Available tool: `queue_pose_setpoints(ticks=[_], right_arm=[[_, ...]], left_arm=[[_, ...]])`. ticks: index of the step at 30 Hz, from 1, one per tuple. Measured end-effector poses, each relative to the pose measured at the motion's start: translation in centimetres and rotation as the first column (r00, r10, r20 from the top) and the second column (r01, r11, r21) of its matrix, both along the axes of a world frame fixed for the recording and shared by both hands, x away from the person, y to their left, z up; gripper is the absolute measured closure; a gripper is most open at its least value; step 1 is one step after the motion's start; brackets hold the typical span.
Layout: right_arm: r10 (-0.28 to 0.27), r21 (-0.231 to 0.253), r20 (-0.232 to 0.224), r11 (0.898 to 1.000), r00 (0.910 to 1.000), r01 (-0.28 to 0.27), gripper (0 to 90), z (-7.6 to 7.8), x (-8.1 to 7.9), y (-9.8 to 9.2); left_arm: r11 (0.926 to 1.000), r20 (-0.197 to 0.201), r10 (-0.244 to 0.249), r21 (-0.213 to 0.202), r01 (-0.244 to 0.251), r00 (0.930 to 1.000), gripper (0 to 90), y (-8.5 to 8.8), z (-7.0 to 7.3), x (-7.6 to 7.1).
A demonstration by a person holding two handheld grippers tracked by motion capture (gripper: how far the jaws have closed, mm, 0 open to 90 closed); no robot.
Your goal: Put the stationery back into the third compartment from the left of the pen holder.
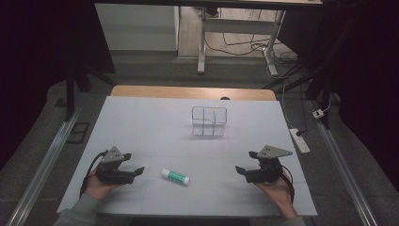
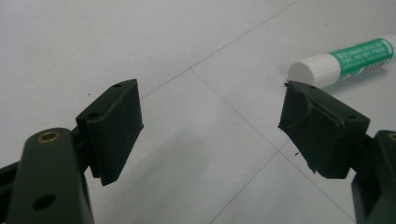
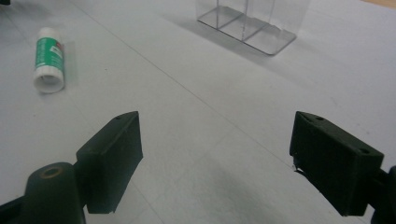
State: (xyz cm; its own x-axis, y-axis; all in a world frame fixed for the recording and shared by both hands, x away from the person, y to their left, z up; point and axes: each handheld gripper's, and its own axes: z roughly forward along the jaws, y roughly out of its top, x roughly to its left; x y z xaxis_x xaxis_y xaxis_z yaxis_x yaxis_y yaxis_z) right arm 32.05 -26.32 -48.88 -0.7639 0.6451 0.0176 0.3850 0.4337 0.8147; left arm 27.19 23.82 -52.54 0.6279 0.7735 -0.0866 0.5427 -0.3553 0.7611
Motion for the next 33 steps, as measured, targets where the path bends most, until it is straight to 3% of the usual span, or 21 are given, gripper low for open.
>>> queue_pose_setpoints(ticks=[15,33], right_arm=[[0.037,-0.016,-0.018,0.999,0.9991,-0.038,19.0,0.2,0.7,3.1],[0.134,-0.03,-0.045,0.99,0.99,-0.135,21.1,1.0,1.6,7.9]], left_arm=[[1.0,-0.005,-0.008,0.001,0.008,1.0,20.7,-0.1,0.0,0.0],[0.9999,-0.01,-0.009,0.006,0.009,0.9999,20.6,-0.2,-0.2,0.1]])
